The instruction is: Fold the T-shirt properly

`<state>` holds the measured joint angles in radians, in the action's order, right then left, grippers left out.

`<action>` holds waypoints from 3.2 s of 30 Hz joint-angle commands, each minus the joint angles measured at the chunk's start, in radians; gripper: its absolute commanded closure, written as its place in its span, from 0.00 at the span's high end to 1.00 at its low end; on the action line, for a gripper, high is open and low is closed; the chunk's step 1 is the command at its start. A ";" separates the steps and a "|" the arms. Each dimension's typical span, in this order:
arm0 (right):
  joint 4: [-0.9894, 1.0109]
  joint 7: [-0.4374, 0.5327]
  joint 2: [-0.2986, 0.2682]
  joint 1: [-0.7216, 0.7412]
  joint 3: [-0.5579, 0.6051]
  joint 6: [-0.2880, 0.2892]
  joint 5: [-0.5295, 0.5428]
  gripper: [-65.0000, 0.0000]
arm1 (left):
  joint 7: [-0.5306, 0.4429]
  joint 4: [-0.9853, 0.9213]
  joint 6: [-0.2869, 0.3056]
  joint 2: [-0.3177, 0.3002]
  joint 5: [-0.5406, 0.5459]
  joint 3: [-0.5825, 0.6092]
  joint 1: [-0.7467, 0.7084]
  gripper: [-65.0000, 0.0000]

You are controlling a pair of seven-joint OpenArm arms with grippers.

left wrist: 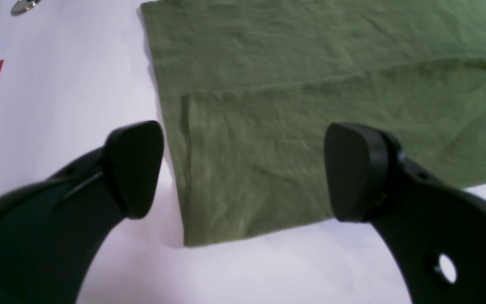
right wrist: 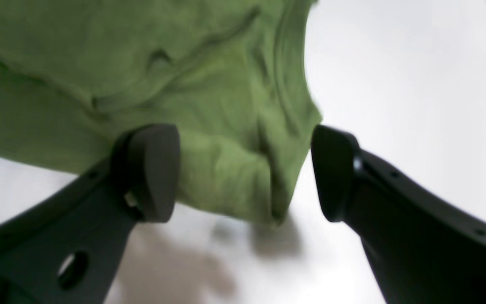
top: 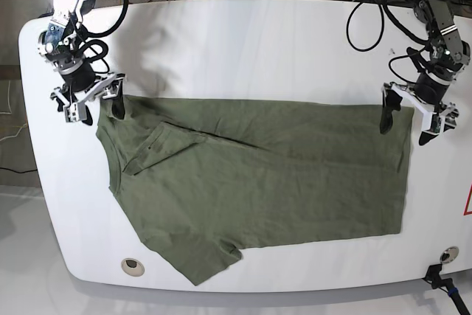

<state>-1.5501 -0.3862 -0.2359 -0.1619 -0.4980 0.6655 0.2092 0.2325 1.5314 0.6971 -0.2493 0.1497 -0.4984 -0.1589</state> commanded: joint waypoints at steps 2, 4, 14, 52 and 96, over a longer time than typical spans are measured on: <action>0.047 0.062 -0.016 0.012 -0.006 0.000 0.014 0.70 | -0.028 0.019 0.001 -0.014 0.017 -0.006 0.002 0.87; 0.084 0.068 -0.020 0.017 -0.006 0.001 0.016 0.70 | -0.028 0.019 0.001 -0.014 0.018 -0.006 -0.012 0.87; 0.244 0.171 -0.021 0.022 -0.006 0.004 0.016 0.70 | -0.028 0.017 0.001 -0.012 0.018 -0.006 -0.011 0.87; 0.291 0.209 -0.013 0.028 0.042 0.001 0.016 0.00 | -0.028 -0.401 0.001 -0.048 0.017 -0.044 0.126 0.87; 0.053 0.209 0.023 -0.411 0.032 0.001 0.028 0.00 | -0.029 -0.276 0.001 -0.009 0.021 -0.047 -0.316 0.00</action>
<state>-1.4990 -0.1223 -0.2054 -0.5526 -0.4637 0.6666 0.2707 0.0425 1.2442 0.7170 -0.2588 0.2825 -0.5510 -0.4404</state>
